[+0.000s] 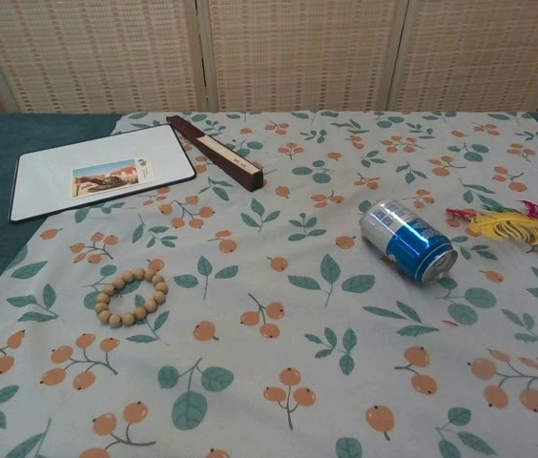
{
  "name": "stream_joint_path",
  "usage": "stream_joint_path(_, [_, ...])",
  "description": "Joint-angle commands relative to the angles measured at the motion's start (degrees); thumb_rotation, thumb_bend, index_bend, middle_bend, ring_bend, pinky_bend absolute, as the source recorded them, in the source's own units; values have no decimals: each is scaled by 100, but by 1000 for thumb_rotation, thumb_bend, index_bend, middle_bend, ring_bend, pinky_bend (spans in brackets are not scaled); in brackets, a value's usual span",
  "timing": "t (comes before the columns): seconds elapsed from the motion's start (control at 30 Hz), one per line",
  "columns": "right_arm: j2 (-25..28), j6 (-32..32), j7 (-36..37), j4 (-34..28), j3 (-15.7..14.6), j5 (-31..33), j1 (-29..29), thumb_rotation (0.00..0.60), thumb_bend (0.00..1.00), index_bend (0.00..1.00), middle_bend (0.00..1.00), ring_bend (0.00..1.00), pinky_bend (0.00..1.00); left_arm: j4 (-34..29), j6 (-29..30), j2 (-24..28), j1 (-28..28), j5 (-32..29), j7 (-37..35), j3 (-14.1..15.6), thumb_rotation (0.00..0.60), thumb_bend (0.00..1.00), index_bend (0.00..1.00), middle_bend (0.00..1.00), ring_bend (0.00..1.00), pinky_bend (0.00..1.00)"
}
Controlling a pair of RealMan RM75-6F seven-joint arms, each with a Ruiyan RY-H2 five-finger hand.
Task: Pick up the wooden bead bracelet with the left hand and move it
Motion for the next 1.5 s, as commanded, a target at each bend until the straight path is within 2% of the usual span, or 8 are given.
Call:
stream_joint_path(0.03, [-3,-23,24,-14,3,9,12,423,152,0,0,0,0,-36,-79,132,57,-65,-330,214,600,507,12,51,0,0])
stream_joint_path(0.17, [-28,-37,5,10,-1,-13,23,423,152,0,0,0,0,-257,-28,324,82,121,-751,775,600,506,135,229,14,0])
stream_joint_path(0.23, [-39,-73,-20,9,-6,-4,35,422,152,0,0,0,0,-361,208,304,4,338,-667,1017,600,506,162,258,21,0])
stream_joint_path(0.47, [-42,-147,10,19,-7,23,65,423,152,0,0,0,0,-807,1464,90,-224,1111,-524,1976,600,483,219,251,21,0])
stream_joint_path(0.6, [-24,-187,45,22,-13,44,77,423,151,0,0,0,0,-753,1932,-125,-392,1397,-341,2240,600,485,221,239,21,0])
stream_joint_path(0.77, [-5,-207,71,19,-13,61,82,423,152,0,0,0,0,-504,2338,-436,-619,1748,50,2366,600,483,221,250,21,0])
stream_joint_path(1.03, [44,-159,132,0,-4,58,64,422,151,0,0,0,0,-91,2545,-786,-798,2038,620,2269,600,484,272,265,22,0])
stream_joint_path(1.5, [69,-187,138,-32,-34,28,66,423,152,0,0,0,0,596,2398,-1294,-1052,2125,1747,1776,600,483,415,433,106,0])
